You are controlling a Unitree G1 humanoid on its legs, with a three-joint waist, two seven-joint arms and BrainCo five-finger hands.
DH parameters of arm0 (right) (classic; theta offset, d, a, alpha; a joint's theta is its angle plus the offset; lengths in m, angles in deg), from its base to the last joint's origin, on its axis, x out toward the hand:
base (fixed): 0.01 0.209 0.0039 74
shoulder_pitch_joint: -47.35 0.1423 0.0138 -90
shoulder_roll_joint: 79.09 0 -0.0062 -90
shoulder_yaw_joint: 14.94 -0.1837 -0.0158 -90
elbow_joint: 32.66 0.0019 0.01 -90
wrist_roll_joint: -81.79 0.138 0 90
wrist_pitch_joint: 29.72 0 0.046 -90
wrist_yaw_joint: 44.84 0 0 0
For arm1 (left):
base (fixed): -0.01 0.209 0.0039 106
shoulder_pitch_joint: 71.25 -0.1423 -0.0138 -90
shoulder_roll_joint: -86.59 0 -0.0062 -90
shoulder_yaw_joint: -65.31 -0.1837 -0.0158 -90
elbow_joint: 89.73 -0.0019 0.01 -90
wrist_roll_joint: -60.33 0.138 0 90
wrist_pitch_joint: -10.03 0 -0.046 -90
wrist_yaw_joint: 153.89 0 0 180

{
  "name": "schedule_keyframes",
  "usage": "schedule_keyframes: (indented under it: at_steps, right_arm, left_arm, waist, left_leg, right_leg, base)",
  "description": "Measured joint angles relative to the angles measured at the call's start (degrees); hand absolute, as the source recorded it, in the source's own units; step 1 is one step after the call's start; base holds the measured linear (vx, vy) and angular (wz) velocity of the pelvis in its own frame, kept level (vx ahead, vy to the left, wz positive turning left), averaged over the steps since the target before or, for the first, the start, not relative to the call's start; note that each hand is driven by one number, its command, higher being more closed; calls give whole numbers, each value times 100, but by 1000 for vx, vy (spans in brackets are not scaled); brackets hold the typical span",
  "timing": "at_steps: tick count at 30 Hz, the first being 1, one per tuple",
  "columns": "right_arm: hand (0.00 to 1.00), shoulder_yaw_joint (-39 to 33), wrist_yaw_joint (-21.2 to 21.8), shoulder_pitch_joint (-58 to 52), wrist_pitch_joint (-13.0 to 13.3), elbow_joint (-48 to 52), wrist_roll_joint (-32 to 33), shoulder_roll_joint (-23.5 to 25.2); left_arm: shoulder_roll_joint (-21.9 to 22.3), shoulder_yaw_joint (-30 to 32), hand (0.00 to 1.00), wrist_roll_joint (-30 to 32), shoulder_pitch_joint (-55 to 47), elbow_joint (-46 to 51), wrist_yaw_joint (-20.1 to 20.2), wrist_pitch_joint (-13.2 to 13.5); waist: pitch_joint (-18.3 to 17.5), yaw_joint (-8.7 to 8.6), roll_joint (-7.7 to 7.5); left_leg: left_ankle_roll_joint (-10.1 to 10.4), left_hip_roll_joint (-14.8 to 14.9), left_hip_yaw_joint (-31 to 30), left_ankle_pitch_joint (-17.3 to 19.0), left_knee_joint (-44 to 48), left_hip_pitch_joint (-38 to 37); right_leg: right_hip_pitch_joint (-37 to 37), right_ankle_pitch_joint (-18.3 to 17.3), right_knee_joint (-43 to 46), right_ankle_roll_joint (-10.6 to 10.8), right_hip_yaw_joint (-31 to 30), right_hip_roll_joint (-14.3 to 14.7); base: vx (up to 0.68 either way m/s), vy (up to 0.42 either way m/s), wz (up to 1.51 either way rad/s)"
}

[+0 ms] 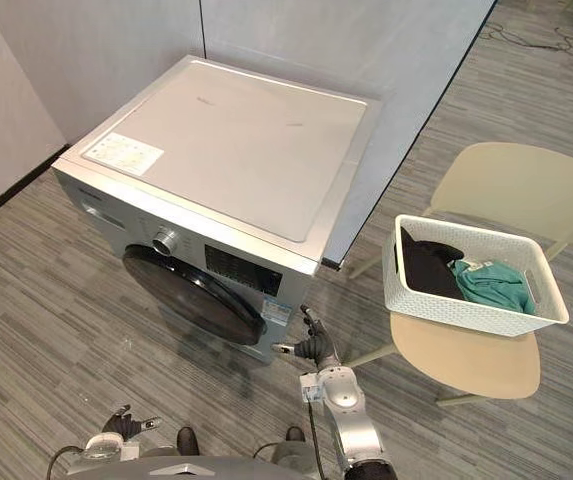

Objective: Pick up the laundry basket with both hands and put the clothes into the washing machine.

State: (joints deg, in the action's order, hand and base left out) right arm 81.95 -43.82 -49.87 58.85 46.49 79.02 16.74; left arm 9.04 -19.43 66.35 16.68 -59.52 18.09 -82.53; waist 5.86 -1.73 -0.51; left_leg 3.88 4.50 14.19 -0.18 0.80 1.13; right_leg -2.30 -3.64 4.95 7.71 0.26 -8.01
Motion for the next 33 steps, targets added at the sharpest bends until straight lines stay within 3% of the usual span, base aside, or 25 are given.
schedule_keyframes:
  at_steps: [6, 12, 15, 21, 28, 33]
  right_arm:
    - [0, 330, 28, 304, 0, 87, 63, -458]
    - [0, 363, -22, 529, 20, 41, 264, -571]
    - [0, 370, -13, 615, 201, -505, 271, -470]
    - [0, 478, 230, 539, -14, -2206, -232, 1]
    - [0, 763, 566, 452, -27, -2120, -440, -2]
    - [0, 1396, 704, 422, 43, -686, 130, 2]
  left_arm:
    - [-2, -109, 0, 91, 128, -56, -1, -6]
    - [-32, -139, 0, 86, 260, -36, -49, -10]
    - [-55, -137, 0, 81, 291, 15, -95, -14]
    - [-62, -138, 0, 83, 337, 65, -150, -21]
    - [-71, -168, 0, 88, 335, 66, -136, -81]
    - [-88, -186, 0, 93, 329, 83, -115, -81]
  waist:
    - [138, -29, 6]
    - [403, -28, -15]
    - [497, -30, -61]
    - [559, 67, -86]
    - [560, 20, -88]
    - [560, 61, -132]
  left_leg:
    - [-10, 21, -89, -280, -327, 101]
    - [-19, 15, -173, -466, -520, 104]
    - [-16, 21, -179, -481, -521, 107]
    - [-16, 13, -170, -479, -525, 109]
    - [-16, 24, -140, -479, -525, 41]
    - [-15, 30, -60, -477, -527, -20]
  right_leg:
    - [-172, 159, -79, -11, 45, 67]
    - [-191, 267, -212, -26, 84, 88]
    - [-189, 272, -240, -44, 82, 95]
    - [-173, 292, -251, -14, 56, 94]
    - [-156, 296, -210, -15, 0, 111]
    - [-168, 316, -194, -8, -99, 112]
  base:
    - [-55, -26, 2]
    - [-78, 4, 5]
    - [-52, 0, 1]
    - [21, -3, -1]
    - [15, -5, -5]
    - [-54, 10, -8]
